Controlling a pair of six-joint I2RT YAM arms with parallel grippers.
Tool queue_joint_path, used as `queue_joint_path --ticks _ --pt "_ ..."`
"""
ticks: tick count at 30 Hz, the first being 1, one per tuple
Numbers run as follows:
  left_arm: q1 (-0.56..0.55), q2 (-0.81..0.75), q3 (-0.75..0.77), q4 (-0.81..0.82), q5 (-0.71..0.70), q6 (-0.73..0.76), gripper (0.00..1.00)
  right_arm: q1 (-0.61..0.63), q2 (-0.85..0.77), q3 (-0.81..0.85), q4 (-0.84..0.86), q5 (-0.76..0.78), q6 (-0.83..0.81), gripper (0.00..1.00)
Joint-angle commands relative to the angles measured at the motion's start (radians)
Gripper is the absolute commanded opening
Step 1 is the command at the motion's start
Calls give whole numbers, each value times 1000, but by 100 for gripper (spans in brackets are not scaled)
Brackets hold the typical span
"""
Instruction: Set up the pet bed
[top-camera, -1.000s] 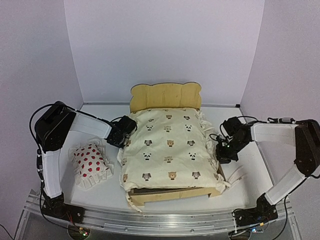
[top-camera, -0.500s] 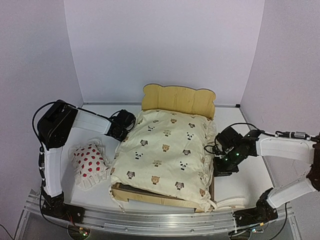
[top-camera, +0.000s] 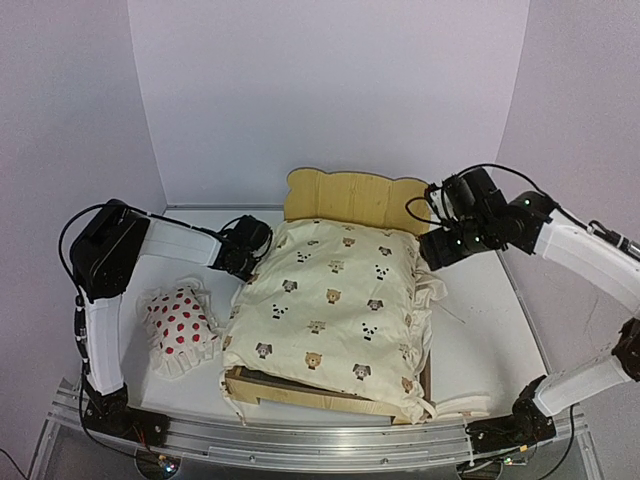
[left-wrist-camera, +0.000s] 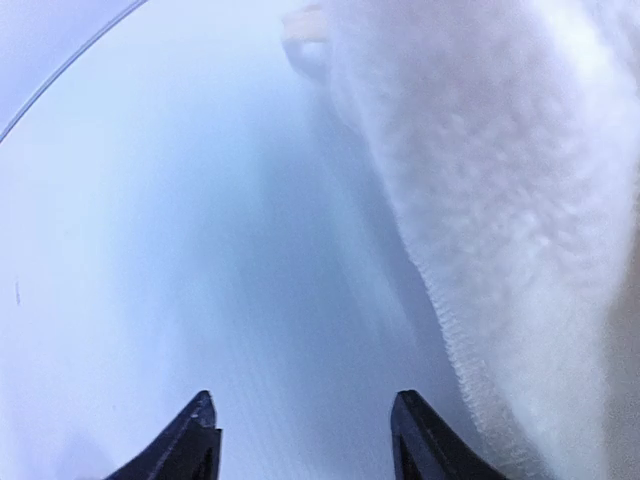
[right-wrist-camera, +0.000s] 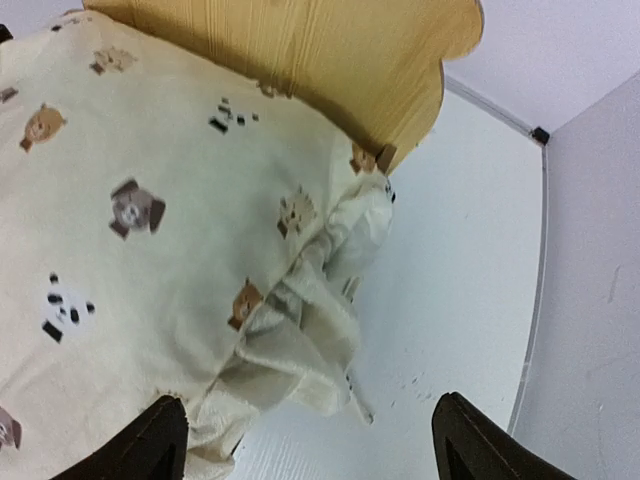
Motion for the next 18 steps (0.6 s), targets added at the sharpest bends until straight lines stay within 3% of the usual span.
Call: queue_joint_path --ticks 1,7,11,18 --pt "-24 -115 60 -87 -57 -58 64 -69 130 182 78 -55 -229 88" --pt "-27 -269 -42 -191 -94 -175 68 -216 307 354 153 -302 -424 95" --pt "-63 -338 -91 -271 -91 -252 68 -330 446 498 160 -452 -441 96" --pt "-218 -451 -136 -428 -175 -393 67 -381 650 690 160 -509 -491 96"
